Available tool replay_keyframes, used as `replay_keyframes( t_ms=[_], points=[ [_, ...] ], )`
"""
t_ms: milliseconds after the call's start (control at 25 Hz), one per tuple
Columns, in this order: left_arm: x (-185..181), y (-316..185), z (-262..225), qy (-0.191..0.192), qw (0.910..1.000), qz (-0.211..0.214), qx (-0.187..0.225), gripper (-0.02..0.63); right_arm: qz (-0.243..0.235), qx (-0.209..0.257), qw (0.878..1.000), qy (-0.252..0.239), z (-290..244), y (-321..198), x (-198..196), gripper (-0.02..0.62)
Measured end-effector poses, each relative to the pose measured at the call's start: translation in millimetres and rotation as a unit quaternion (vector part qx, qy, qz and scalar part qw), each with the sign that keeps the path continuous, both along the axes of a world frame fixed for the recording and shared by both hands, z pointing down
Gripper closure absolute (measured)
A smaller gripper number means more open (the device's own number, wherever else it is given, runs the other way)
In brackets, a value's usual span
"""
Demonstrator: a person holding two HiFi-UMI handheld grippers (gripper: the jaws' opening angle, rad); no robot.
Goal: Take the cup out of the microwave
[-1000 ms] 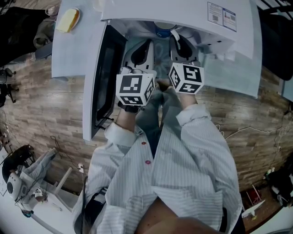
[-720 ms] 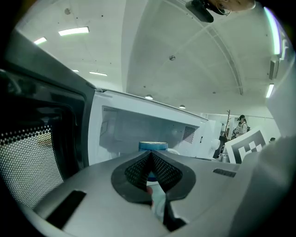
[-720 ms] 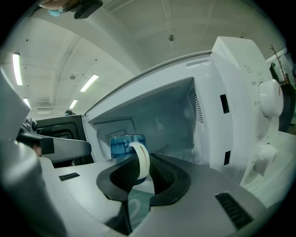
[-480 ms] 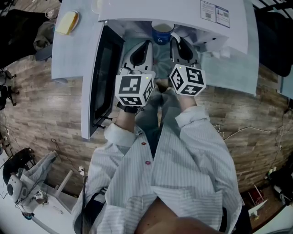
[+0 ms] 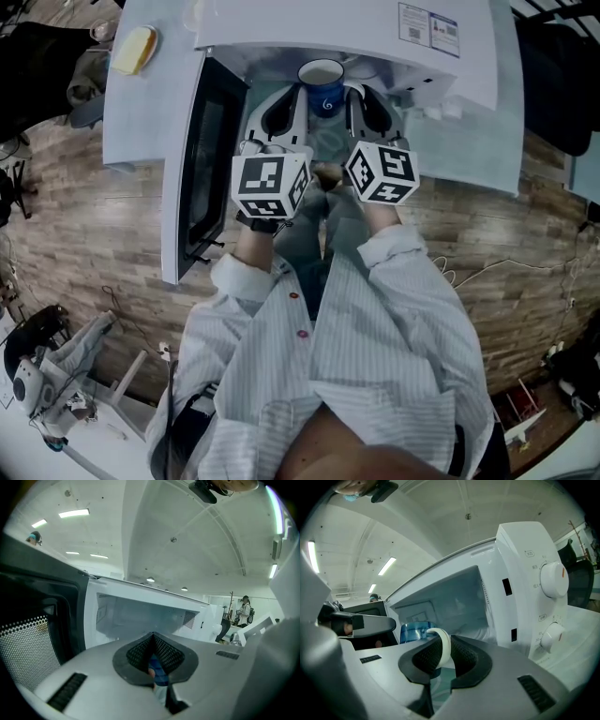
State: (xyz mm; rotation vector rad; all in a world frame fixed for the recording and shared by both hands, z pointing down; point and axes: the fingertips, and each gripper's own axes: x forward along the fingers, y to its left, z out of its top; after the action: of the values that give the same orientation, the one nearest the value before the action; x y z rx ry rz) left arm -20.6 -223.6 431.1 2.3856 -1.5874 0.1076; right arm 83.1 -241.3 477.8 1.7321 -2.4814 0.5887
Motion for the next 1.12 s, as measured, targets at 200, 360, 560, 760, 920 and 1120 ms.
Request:
replay_keyframes(
  t_ms=[200, 360, 560, 760, 920, 1120],
  points=[
    [-3.1, 3.0, -10.2, 0.004, 0.9999, -0.011, 0.002, 0.598, -0.009, -0.001, 1.0, -0.004, -11.0, 7.2, 3.9, 0.518],
    [-5.6, 6.9, -22.8, 0.007, 0.9997, -0.024, 0.005, 0.598, -0.018, -0.001, 1.0, -0.009, -25.0, 12.6, 8.3, 0.518],
    [-3.3, 15.1, -45.1, 0.018, 0.9991, -0.037, 0.013, 0.598, -0.04, 0.0, 0.999, -0.014, -46.6, 23.2, 11.7, 0.518],
    [3.7, 28.5, -67.3, 0.031, 0.9983, -0.045, 0.021, 0.598, -0.068, 0.003, 0.997, -0.022, -72.5, 34.6, 14.8, 0.518],
    [7.5, 39.2, -85.6, 0.03, 0.998, -0.048, 0.03, 0.598, -0.088, 0.006, 0.996, -0.033, -93.9, 44.1, 16.8, 0.518],
    [19.0, 49.3, -114.5, 0.037, 0.9976, -0.033, 0.048, 0.598, -0.102, 0.015, 0.994, -0.039, -118.5, 53.1, 27.7, 0.518]
  ],
)
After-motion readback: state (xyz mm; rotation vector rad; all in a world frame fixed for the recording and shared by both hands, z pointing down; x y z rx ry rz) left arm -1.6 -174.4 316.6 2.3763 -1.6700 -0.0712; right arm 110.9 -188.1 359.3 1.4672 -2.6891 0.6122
